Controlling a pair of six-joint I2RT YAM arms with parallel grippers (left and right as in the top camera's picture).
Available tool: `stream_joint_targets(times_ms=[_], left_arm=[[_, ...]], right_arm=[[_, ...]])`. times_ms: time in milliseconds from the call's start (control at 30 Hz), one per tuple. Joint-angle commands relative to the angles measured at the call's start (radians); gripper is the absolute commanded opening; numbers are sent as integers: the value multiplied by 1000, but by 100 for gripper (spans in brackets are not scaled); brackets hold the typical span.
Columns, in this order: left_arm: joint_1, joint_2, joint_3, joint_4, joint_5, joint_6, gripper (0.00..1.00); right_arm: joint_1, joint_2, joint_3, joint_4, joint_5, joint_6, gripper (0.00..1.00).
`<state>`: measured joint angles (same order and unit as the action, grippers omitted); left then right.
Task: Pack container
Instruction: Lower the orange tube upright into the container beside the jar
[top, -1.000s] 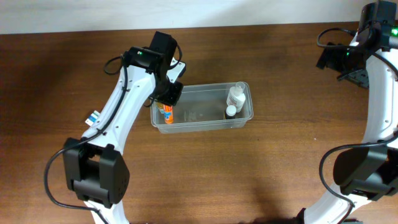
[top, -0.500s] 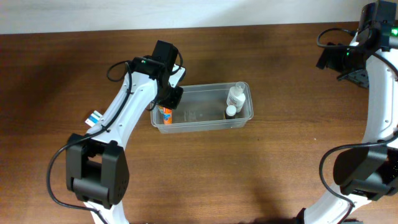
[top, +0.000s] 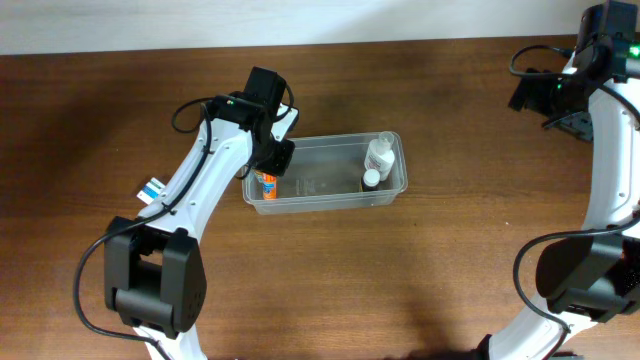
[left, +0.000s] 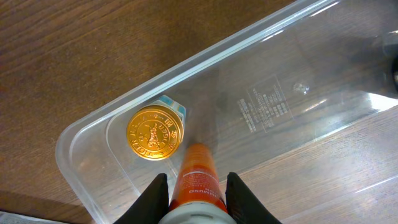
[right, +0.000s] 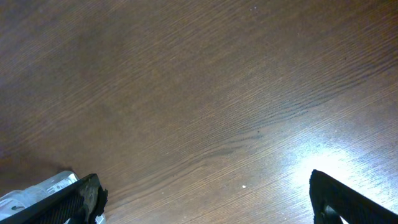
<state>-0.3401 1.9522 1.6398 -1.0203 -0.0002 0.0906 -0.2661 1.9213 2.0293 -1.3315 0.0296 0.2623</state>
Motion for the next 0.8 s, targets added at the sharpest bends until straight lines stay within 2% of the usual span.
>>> stream_joint_targets(times_ms=[0,767], left_arm=[[0,18,-37,-7,-23,20,1],[0,-2,-37,23,-79,20,1]], right_arm=[[-5,-28,18,0,9,8,98],[-5,-28,18,0,9,8,98]])
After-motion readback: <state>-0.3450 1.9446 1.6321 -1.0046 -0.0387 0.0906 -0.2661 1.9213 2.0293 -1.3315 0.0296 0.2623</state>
